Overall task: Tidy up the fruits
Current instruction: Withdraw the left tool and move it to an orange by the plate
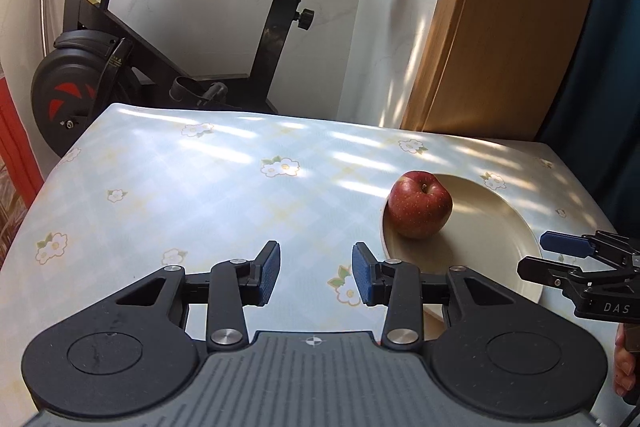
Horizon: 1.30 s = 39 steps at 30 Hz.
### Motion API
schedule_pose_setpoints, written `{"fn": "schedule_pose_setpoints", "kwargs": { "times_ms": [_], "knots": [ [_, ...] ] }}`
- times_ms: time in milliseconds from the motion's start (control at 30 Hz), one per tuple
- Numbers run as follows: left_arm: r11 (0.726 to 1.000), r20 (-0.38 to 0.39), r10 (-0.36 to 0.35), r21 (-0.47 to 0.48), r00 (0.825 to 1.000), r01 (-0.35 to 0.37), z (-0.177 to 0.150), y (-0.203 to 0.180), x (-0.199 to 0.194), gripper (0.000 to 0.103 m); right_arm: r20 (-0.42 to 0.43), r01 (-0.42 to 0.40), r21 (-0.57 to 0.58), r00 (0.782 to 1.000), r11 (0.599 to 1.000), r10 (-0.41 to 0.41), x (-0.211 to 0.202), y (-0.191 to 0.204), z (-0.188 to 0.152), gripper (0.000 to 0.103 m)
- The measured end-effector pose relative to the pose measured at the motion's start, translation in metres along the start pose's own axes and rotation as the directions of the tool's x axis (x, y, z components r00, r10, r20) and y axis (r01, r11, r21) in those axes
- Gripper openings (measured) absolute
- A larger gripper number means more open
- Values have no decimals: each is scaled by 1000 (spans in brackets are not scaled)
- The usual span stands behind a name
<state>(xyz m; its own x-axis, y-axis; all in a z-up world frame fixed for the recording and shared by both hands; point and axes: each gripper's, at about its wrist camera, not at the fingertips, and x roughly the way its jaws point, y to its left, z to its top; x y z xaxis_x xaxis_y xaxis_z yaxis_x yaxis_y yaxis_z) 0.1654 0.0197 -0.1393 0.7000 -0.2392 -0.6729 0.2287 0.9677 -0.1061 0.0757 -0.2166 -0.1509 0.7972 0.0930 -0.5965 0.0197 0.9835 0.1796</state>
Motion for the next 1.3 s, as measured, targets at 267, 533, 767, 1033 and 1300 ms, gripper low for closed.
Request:
{"fn": "schedule_pose_setpoints", "kwargs": {
  "times_ms": [267, 533, 767, 1033, 1300],
  "knots": [
    [1000, -17, -17, -23, 1000, 17, -17, -7, -22, 43, -2, 15, 21, 1000, 1000, -15, -24, 17, -21, 63],
    [998, -51, -30, -54, 998, 27, -38, -6, -33, 44, -20, 27, 32, 999, 999, -27, -41, 33, -39, 63],
    [997, -48, -28, -70, 998, 25, -43, -1, -38, 44, -40, 28, 35, 999, 999, -26, -48, 35, -48, 63],
    [992, -55, -65, -110, 996, 59, -44, 1, -31, 44, -37, 56, 36, 998, 998, -54, -52, 34, -45, 63],
    [961, -113, -194, -223, 974, 165, -42, 3, 12, 44, -41, 65, 26, 997, 998, -64, -53, 30, -44, 59]
  ]
}}
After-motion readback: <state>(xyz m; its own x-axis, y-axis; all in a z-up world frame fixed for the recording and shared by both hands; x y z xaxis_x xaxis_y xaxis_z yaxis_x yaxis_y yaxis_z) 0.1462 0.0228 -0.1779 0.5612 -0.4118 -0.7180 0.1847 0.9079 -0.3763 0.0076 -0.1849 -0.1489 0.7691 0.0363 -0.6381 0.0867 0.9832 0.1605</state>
